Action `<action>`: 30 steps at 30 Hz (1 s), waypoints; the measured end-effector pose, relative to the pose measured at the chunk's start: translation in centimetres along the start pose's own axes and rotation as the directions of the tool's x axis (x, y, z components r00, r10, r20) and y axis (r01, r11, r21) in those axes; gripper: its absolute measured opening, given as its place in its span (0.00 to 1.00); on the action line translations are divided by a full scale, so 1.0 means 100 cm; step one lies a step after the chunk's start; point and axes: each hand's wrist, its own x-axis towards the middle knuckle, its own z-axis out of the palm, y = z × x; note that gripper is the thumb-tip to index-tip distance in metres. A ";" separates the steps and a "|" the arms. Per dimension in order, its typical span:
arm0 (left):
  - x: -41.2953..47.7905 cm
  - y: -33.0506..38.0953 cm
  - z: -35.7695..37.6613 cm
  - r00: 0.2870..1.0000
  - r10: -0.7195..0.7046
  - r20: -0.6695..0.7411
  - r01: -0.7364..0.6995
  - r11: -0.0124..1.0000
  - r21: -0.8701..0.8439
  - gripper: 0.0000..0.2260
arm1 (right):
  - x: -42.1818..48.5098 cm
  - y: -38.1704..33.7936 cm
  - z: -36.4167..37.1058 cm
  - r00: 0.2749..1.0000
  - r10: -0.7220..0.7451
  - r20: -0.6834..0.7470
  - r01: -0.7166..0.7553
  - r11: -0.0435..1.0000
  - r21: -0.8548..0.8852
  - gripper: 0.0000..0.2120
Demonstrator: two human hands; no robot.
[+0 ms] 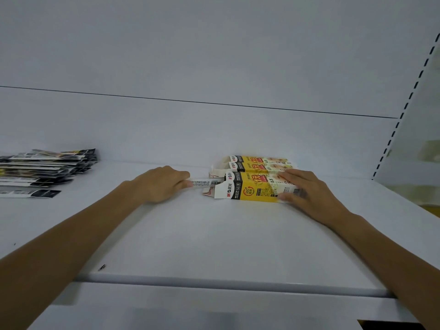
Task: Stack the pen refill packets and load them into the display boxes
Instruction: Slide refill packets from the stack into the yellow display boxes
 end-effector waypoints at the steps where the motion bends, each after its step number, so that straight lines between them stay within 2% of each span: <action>1: 0.002 0.000 0.000 1.000 -0.004 -0.016 0.004 1.000 0.006 0.14 | 0.000 0.000 0.000 1.000 0.000 0.003 -0.001 1.000 0.009 0.26; 4: 0.008 -0.010 0.003 0.998 -0.029 -0.052 0.024 0.995 -0.094 0.15 | -0.001 -0.001 -0.002 1.000 0.002 0.000 -0.002 0.999 0.040 0.24; 8: 0.011 -0.026 0.007 0.999 -0.038 -0.025 0.031 0.966 -0.257 0.15 | -0.002 -0.002 -0.004 1.000 -0.018 0.020 0.016 0.996 0.091 0.22; 13: 0.010 -0.020 0.004 1.000 0.015 -0.002 -0.014 0.968 -0.250 0.15 | 0.000 -0.001 -0.003 1.000 -0.016 0.015 0.015 0.993 0.115 0.21; 17: -0.003 -0.034 -0.001 0.998 -0.013 -0.060 -0.005 0.954 -0.301 0.16 | 0.001 0.000 -0.002 1.000 -0.014 0.013 0.012 0.995 0.104 0.21; 23: -0.010 -0.021 0.004 1.000 0.010 -0.016 -0.013 0.974 -0.226 0.16 | 0.000 -0.002 -0.002 1.000 -0.020 0.005 0.019 0.996 0.085 0.21; 30: -0.010 -0.021 0.004 0.999 -0.037 -0.029 0.027 0.955 -0.295 0.17 | -0.001 -0.003 -0.002 0.999 -0.032 -0.011 0.033 0.994 0.100 0.21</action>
